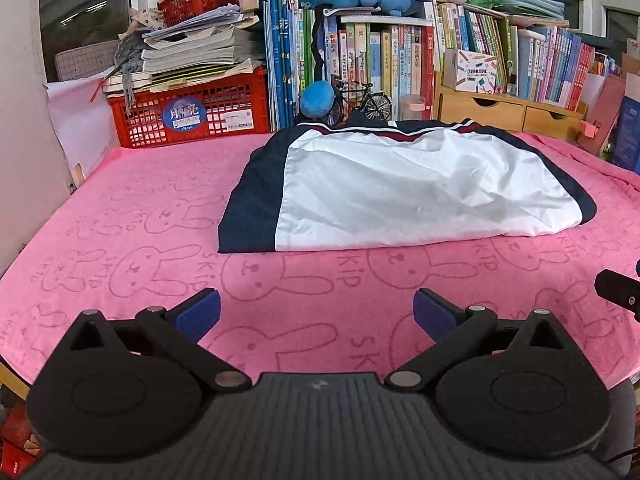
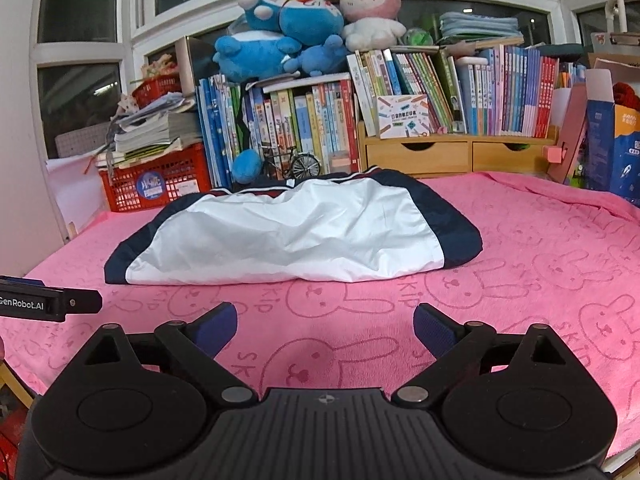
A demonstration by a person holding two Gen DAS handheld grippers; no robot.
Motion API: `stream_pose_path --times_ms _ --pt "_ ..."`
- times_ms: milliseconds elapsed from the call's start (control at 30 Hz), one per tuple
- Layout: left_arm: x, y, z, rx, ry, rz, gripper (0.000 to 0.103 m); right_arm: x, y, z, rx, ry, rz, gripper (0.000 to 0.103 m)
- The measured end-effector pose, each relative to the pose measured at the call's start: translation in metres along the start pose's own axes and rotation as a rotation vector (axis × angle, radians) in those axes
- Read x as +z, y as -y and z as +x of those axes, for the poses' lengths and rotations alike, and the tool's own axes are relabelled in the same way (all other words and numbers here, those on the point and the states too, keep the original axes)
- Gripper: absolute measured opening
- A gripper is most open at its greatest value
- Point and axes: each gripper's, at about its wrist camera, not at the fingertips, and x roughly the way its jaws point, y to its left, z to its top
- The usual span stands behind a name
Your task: Fold clothes
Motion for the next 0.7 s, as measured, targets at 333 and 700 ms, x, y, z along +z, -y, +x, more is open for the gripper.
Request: stream_pose_path --times_ms 333,700 --pt "0.031 0.031 0.042 0.024 0.043 0.046 0.103 0.014 0.063 0.042 -0.031 -0.016 0.255 0.096" --pt "0.059 0.089 0.139 0.072 0.006 0.109 0.103 0.032 0.139 0.119 0.010 -0.078 0.587 0.086"
